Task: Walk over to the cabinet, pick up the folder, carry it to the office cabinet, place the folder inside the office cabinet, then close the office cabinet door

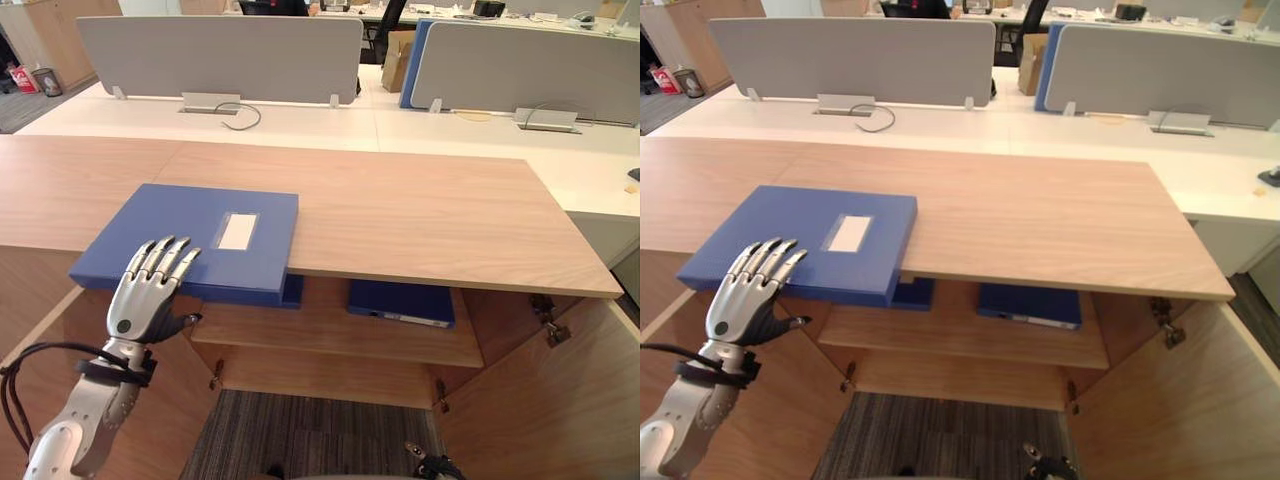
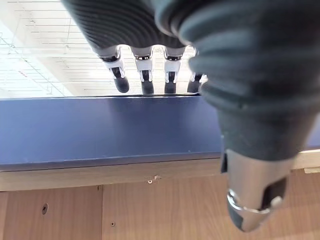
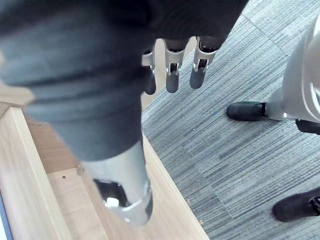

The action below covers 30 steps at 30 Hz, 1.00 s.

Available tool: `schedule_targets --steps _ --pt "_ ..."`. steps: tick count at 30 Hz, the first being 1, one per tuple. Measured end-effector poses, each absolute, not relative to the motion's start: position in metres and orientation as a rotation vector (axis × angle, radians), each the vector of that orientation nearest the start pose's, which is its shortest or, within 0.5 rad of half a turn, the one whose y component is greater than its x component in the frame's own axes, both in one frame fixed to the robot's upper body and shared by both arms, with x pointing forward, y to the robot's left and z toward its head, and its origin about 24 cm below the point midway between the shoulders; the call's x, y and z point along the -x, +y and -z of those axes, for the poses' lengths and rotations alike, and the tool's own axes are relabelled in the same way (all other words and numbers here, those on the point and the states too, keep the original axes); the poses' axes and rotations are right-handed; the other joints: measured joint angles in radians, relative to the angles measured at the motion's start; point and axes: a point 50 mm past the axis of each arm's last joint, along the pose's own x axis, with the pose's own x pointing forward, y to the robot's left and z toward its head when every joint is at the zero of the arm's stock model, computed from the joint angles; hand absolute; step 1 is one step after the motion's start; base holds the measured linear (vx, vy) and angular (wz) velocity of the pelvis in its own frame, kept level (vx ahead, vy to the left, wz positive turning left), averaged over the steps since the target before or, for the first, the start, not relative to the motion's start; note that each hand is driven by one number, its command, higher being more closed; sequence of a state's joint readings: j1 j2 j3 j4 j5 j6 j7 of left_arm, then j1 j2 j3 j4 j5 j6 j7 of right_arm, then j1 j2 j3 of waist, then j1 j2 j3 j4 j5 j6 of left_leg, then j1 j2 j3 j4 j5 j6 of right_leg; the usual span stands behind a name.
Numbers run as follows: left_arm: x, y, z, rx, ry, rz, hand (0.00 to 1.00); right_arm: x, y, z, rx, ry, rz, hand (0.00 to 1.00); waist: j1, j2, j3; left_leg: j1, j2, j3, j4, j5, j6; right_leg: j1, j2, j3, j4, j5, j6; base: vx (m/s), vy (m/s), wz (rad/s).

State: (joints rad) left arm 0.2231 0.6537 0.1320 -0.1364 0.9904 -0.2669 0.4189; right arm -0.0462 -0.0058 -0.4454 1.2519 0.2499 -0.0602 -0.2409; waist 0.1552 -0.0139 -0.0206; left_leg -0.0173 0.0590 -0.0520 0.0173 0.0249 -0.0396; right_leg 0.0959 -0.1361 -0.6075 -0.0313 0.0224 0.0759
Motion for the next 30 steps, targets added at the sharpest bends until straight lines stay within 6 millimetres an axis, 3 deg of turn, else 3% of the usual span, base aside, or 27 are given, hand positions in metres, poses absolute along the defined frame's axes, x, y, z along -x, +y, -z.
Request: schedule_targets --steps 7,13,14,21,30 --pt "-0.214 0.277 -0.090 -1.648 -0.369 -0.109 0.00 -0.101 -0.204 0.164 -0.308 1.101 0.727 0.00 -0.011 0.007 0.003 0.026 -0.003 0.009 -0.024 0.001 0.001 0.026 0.008 0.005 -0.044 0.016 0.000 0.00 0.007 -0.03" --pt "-0.227 0.289 -0.094 -1.707 -0.342 -0.141 0.00 -0.109 -0.213 0.159 -0.284 1.061 0.726 0.00 -0.015 0.025 0.014 0.037 -0.003 0.010 -0.035 0.001 0.001 0.035 0.010 0.005 -0.052 0.017 0.001 0.00 0.000 0.00" --pt "-0.229 0.291 -0.094 -1.716 -0.334 -0.147 1.00 -0.111 -0.214 0.158 -0.282 1.055 0.725 0.00 -0.019 0.029 0.016 0.037 -0.003 0.010 -0.035 0.001 0.001 0.035 0.011 0.005 -0.052 0.017 0.001 0.00 0.000 0.00" --pt "-0.241 0.300 -0.101 -1.724 -0.319 -0.223 1.00 -0.116 -0.214 0.157 -0.278 1.049 0.714 0.00 -0.030 0.034 0.019 0.046 -0.003 0.014 -0.043 0.001 0.001 0.038 0.011 0.008 -0.052 0.017 0.001 0.00 0.003 -0.01" --pt "-0.242 0.304 -0.100 -1.755 -0.300 -0.230 1.00 -0.116 -0.214 0.157 -0.276 1.053 0.709 0.00 -0.042 0.035 0.025 0.056 -0.003 0.019 -0.048 0.000 0.001 0.043 0.010 0.013 -0.053 0.017 0.001 0.00 0.004 -0.01"
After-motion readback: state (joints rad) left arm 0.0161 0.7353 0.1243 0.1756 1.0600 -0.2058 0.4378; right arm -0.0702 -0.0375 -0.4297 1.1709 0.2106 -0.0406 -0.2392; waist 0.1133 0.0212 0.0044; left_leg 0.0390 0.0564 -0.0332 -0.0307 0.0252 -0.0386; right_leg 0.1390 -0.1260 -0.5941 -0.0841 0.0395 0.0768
